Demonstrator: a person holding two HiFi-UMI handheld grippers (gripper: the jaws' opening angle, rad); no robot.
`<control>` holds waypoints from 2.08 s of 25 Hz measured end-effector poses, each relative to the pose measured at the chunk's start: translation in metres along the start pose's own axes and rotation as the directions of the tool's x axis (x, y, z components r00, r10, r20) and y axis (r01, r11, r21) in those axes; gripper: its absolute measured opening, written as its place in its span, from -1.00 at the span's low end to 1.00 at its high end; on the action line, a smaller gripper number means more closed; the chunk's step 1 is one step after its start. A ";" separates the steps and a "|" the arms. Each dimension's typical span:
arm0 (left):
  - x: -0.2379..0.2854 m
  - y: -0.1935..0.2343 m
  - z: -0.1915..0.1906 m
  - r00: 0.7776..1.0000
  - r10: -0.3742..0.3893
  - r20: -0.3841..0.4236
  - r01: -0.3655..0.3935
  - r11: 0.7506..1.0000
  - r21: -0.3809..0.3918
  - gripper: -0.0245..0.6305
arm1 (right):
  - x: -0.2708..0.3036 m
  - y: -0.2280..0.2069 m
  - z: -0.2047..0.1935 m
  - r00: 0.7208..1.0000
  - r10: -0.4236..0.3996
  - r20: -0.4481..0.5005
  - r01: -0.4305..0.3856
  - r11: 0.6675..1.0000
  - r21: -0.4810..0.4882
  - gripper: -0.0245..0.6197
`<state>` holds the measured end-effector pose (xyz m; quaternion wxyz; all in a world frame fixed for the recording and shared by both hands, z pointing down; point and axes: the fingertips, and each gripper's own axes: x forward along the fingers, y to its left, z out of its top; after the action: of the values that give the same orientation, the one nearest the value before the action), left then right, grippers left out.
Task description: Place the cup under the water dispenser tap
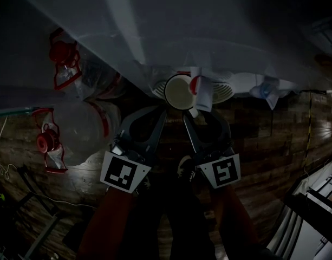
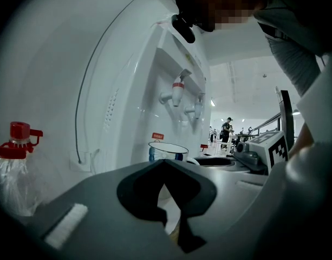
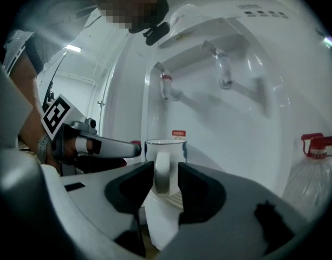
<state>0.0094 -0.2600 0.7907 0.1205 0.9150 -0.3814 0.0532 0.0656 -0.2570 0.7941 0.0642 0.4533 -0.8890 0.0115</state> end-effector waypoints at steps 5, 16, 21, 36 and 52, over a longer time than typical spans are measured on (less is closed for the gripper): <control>-0.003 -0.001 0.003 1.000 0.009 0.001 -0.009 1.000 0.004 -0.90 | -0.007 -0.003 0.008 1.000 0.007 -0.003 -0.007 1.000 -0.003 -0.43; -0.030 -0.034 0.073 0.999 -0.015 0.030 0.014 0.999 0.036 -0.90 | -0.032 0.008 0.089 1.000 0.013 0.007 -0.013 1.000 -0.007 -0.44; -0.057 -0.060 0.130 0.997 -0.071 0.030 0.070 0.997 0.042 -0.91 | -0.050 0.024 0.156 0.999 0.038 0.010 -0.038 0.999 -0.017 -0.65; -0.173 -0.133 0.337 0.981 -0.182 0.062 0.175 0.979 0.108 -0.91 | -0.129 0.080 0.391 0.997 0.077 0.005 -0.077 0.997 0.029 -0.88; -0.268 -0.198 0.503 0.969 -0.241 0.051 0.235 0.967 0.094 -0.91 | -0.188 0.137 0.579 0.990 0.126 0.059 -0.128 0.991 0.040 -0.88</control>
<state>-0.0354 -0.0728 0.2192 0.0742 0.9598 -0.2696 0.0265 0.0040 -0.0703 0.2014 0.0285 0.3974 -0.9169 0.0223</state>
